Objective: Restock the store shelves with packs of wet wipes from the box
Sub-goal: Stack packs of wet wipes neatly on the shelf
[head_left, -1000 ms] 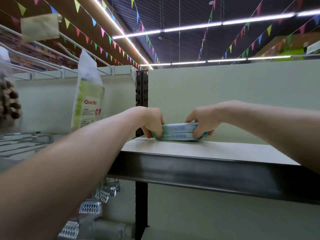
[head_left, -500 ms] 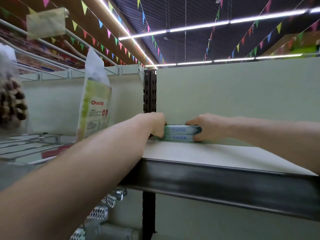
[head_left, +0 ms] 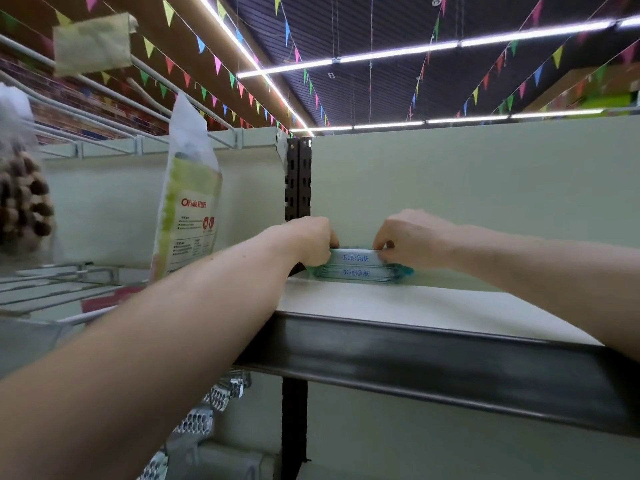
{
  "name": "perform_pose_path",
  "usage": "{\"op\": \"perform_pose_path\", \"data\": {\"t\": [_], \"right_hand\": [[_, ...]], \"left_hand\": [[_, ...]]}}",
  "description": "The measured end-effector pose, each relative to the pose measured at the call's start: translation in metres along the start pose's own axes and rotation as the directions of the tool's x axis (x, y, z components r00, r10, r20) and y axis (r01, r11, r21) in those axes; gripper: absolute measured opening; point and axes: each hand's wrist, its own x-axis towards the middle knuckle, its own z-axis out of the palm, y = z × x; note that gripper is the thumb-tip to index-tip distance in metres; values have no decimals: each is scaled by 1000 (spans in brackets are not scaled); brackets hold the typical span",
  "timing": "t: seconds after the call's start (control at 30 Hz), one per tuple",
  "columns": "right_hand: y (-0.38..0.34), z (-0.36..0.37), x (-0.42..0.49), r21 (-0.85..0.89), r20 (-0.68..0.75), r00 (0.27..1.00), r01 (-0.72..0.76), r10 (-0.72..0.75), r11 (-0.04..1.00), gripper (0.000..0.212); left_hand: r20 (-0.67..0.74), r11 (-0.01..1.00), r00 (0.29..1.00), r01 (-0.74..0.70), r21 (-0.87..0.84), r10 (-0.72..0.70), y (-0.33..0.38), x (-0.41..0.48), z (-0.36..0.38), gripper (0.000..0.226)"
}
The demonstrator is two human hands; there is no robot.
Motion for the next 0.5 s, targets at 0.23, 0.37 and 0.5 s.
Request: {"op": "perform_pose_path", "data": {"t": [0.23,0.37,0.5], "right_hand": [[-2,1,0,-1,22,1000,-8,8,1000,16],[-3,1,-1,-30,44,999,-5,6,1000,20],[-3,-1,0,-32,81,996,-27,30,999,31]], "left_hand": [[23,999,999,-34,20,33,1,-1,-1,34],[22,998,999,-39,52,38,1,-1,0,34],[27,994,999,-44,102,41,5,-1,0,33]]}}
